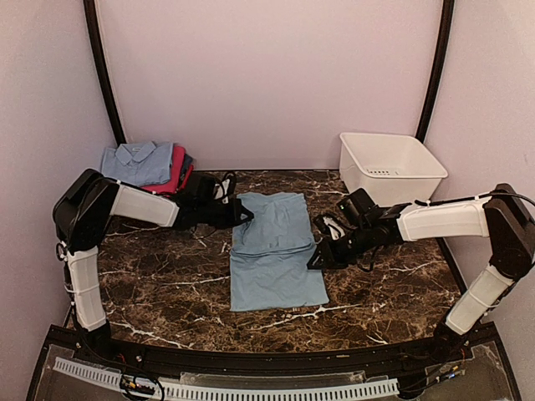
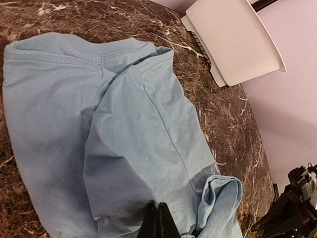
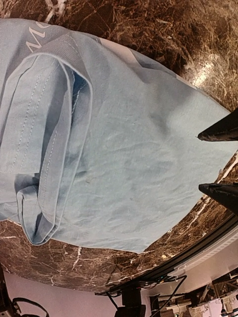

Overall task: Fold and stack the mixed laundry pile
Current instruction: Smooth out the rectangle-folded T-shirt at the center of the board.

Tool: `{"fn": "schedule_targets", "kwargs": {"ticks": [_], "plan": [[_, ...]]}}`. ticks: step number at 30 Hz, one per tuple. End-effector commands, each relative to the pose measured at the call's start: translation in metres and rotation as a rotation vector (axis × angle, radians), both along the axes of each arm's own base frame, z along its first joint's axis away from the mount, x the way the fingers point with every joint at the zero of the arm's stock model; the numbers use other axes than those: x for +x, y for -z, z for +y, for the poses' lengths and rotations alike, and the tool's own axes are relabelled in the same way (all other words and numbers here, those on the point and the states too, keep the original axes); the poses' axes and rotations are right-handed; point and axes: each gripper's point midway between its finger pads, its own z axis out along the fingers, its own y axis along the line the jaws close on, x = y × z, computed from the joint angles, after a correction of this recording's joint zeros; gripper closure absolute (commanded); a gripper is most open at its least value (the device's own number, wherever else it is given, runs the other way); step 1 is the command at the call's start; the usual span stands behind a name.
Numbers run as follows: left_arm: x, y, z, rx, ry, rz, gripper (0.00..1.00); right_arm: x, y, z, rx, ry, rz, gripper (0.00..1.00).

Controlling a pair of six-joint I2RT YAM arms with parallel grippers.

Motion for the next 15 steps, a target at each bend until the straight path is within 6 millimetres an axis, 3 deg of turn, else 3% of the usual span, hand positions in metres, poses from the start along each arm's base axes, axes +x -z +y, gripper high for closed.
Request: {"fn": "schedule_targets", "kwargs": {"ticks": [1, 10, 15], "plan": [[-0.004, -0.003, -0.019, 0.057, 0.068, -0.032, 1.0, 0.003, -0.01, 0.0, 0.033, 0.0, -0.035, 0.74], [-0.013, 0.03, -0.04, 0.118, 0.156, 0.031, 0.99, 0.005, -0.009, 0.0, 0.034, 0.003, -0.034, 0.74], [-0.015, 0.041, -0.045, 0.164, 0.2, 0.063, 0.79, 0.008, -0.007, 0.0, 0.032, 0.004, -0.035, 0.74]]}}
